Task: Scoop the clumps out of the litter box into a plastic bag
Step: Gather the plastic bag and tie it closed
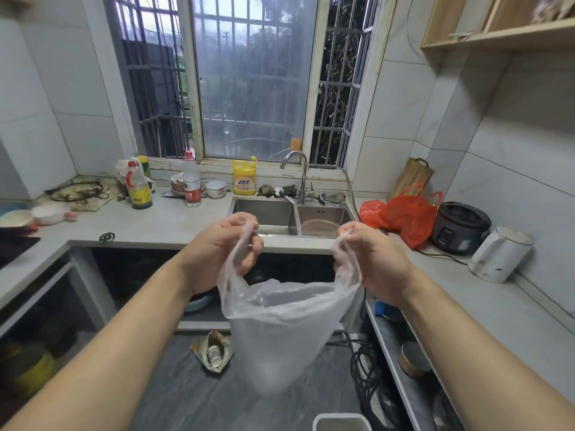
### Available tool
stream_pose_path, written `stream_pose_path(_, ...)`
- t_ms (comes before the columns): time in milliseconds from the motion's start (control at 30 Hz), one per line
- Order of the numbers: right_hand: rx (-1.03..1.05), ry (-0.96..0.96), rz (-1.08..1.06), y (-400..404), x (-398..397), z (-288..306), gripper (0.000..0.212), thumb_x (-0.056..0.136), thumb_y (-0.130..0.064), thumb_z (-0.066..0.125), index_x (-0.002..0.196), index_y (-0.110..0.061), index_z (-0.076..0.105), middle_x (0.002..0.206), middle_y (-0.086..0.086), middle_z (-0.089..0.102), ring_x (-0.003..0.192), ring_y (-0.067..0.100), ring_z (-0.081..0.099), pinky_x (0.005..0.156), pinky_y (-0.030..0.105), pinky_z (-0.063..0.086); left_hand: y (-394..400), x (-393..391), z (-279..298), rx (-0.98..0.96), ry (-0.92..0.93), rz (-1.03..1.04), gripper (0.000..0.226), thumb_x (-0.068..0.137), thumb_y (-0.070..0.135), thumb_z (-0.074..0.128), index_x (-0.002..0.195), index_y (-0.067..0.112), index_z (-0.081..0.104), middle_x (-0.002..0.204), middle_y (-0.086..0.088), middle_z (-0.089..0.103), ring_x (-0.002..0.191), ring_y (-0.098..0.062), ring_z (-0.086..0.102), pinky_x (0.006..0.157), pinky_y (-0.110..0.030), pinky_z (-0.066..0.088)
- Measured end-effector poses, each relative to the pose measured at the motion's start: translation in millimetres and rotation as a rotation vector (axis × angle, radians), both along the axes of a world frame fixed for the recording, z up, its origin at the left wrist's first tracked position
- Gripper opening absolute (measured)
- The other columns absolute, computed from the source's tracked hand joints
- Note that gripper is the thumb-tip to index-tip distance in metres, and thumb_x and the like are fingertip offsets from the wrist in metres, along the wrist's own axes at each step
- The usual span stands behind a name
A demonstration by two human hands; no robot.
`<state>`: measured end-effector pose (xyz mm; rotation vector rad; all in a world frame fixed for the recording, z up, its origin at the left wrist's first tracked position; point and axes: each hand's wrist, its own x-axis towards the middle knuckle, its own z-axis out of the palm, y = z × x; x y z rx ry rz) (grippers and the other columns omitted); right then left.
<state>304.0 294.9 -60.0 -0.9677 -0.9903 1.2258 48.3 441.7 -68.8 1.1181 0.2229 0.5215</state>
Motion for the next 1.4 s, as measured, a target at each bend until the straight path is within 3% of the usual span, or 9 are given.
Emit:
stream_pose_path(100,0.041,-0.163,-0.006,7.1,-12.2,10.1,0.013,0.087,-0.008,0.053,0.088,-0.01,0.066,0.09,0.019,0.062,0.084,0.033,0.062,0.072,0.044,0.053,-11.0,14.9,6.4,0.093,-0.013,0.039,0.01,0.091,0.017,0.069,0.097,0.011,0.064,0.094,-0.017,0.067,0.083,-0.03,0.066,0.071,-0.037,0.057)
stream_pose_path(267,0.085,-0.36,-0.043,15.0,-23.6,13.2,0.018,0.089,-0.012,0.057,0.1,0.0,0.063,0.111,0.004,0.074,0.1,0.02,0.069,0.081,0.031,0.054,-25.1,31.7,11.1,0.183,-0.018,0.057,0.012,0.098,0.02,0.064,0.106,0.01,0.062,0.12,-0.025,0.067,0.113,-0.045,0.065,0.1,-0.061,0.052)
stream_pose_path(567,0.155,-0.309,-0.11,11.4,-32.4,7.2,0.01,0.093,-0.007,0.059,0.096,-0.003,0.067,0.098,0.009,0.074,0.093,0.02,0.072,0.079,0.029,0.056,-39.2,47.6,5.4,0.168,-0.041,0.208,0.016,0.1,0.014,0.061,0.112,0.003,0.064,0.104,-0.019,0.066,0.086,-0.026,0.07,0.082,-0.044,0.061)
stream_pose_path(667,0.085,-0.146,-0.114,9.5,-28.8,7.2,0.009,0.094,-0.007,0.049,0.095,-0.008,0.058,0.1,0.025,0.072,0.097,0.043,0.071,0.087,0.051,0.056,-32.1,44.3,4.5,0.109,-0.077,0.246,0.008,0.103,0.014,0.056,0.107,0.012,0.063,0.094,-0.012,0.068,0.077,-0.026,0.067,0.072,-0.041,0.06)
stream_pose_path(767,0.061,-0.007,-0.192,5.2,-21.7,6.7,0.012,0.095,-0.007,0.041,0.09,-0.011,0.052,0.072,0.024,0.061,0.063,0.039,0.064,0.075,0.06,0.054,-15.3,34.8,0.6,0.038,-0.093,0.362,0.009,0.106,0.019,0.049,0.107,0.015,0.057,0.087,-0.007,0.064,0.066,-0.02,0.061,0.063,-0.032,0.057)
stream_pose_path(833,0.066,0.047,-0.315,0.2,-12.3,8.4,0.02,0.096,-0.008,0.038,0.083,-0.013,0.052,0.059,0.012,0.049,0.048,0.023,0.047,0.055,0.046,0.055,1.3,21.8,-2.0,-0.022,-0.119,0.505,0.01,0.107,0.02,0.046,0.105,0.018,0.056,0.084,-0.003,0.063,0.064,-0.016,0.059,0.062,-0.028,0.055)
stream_pose_path(933,0.056,0.136,-0.455,-7.3,3.3,9.7,0.025,0.096,-0.004,0.035,0.079,-0.015,0.05,0.056,0.005,0.038,0.047,0.014,0.037,0.038,0.022,0.03,20.7,0.1,-5.3,-0.108,-0.223,0.632,0.016,0.108,0.019,0.046,0.099,0.022,0.058,0.085,-0.002,0.067,0.077,-0.015,0.066,0.074,-0.032,0.06)
stream_pose_path(1233,-0.03,0.057,-0.087,-3.6,-16.9,17.7,0.02,0.099,-0.008,0.039,0.085,-0.013,0.052,0.069,0.011,0.049,0.045,0.017,0.041,0.038,0.019,0.031,2.9,7.0,3.3,-0.052,-0.151,0.37,0.003,0.103,0.027,0.055,0.104,0.024,0.053,0.074,0.0,0.051,0.05,-0.009,0.046,0.043,-0.018,0.043)
stream_pose_path(1400,0.061,-0.184,-0.056,8.6,-40.6,22.9,0.01,0.097,-0.005,0.049,0.094,-0.008,0.058,0.081,0.012,0.06,0.073,0.026,0.06,0.065,0.033,0.052,-15.3,31.8,14.8,0.08,-0.14,0.162,0.012,0.093,0.019,0.069,0.104,0.014,0.065,0.089,-0.009,0.065,0.069,-0.02,0.064,0.064,-0.032,0.058)
